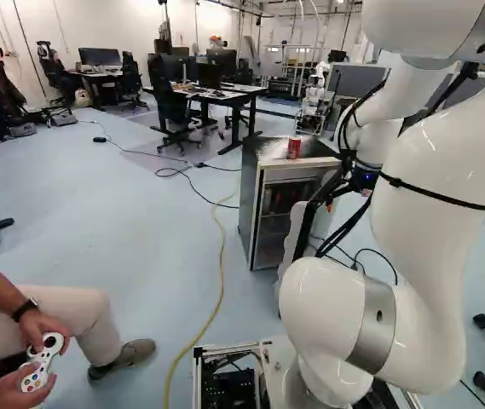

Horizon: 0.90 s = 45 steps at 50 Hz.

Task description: Grab a drink from the fridge

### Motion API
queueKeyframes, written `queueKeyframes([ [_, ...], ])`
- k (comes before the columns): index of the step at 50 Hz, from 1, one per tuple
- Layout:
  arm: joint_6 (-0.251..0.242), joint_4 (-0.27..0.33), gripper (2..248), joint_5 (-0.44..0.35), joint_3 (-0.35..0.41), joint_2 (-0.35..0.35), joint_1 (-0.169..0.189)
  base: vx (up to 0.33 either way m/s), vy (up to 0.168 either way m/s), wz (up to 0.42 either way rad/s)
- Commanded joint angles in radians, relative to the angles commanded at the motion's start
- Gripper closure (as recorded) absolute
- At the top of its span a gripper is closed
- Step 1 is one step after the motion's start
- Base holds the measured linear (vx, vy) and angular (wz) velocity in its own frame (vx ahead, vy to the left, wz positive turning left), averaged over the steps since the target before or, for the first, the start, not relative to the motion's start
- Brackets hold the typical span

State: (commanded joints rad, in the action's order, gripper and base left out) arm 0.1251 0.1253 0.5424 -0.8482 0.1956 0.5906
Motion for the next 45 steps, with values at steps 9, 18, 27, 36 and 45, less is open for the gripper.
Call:
queueKeyframes([
  [9,0.0,0.0,3,-0.016,0.024,-0.02,-0.031,0.0,0.0,0.0],
  [18,0.0,0.0,3,-0.035,0.046,-0.038,-0.06,0.0,0.0,0.0],
  [27,0.0,0.0,3,-0.06,0.065,-0.054,-0.088,0.0,0.0,0.0],
  [36,0.0,0.0,3,-0.088,0.081,-0.068,-0.116,0.0,0.0,0.0],
  [45,0.0,0.0,3,-0.117,0.09,-0.076,-0.143,0.0,0.0,0.0],
])
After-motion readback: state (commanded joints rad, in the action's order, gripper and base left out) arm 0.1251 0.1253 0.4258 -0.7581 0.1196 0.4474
